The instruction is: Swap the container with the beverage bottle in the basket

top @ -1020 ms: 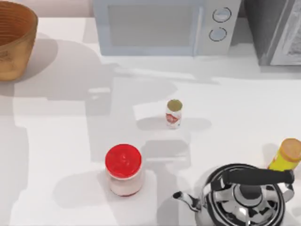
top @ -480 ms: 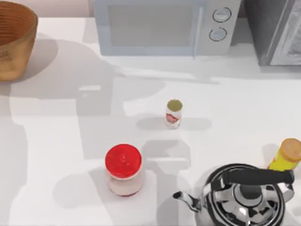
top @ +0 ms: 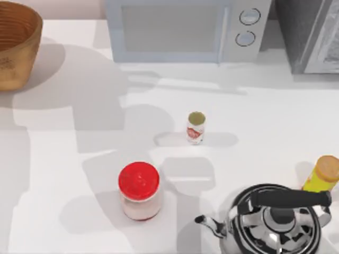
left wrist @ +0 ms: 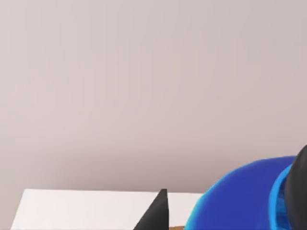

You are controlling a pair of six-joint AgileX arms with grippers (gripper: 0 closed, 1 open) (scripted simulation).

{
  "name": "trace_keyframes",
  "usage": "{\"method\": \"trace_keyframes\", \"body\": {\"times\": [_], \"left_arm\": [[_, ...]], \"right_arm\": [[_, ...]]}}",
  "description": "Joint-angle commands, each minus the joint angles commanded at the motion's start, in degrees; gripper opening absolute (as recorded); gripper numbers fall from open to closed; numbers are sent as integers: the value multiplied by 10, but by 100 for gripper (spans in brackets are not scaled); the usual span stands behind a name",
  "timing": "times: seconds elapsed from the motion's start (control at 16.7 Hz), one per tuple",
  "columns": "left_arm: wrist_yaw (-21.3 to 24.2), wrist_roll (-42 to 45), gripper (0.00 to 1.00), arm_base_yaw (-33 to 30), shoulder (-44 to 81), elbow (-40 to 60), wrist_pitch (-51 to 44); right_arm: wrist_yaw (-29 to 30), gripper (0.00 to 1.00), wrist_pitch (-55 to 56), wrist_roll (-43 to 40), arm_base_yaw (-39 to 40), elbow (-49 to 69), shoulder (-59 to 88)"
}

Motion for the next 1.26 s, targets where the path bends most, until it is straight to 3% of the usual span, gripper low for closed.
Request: {"method": "trace_keyframes", "body": {"times": [0.12,0.9,1.26], "left_arm": [[0,0,0,0,0,0,0],[0,0,98,0,0,0,0],[0,0,100,0,0,0,0]], "right_arm": [[0,100,0,0,0,0,0],[0,100,0,0,0,0,0],[0,100,0,0,0,0,0]]}}
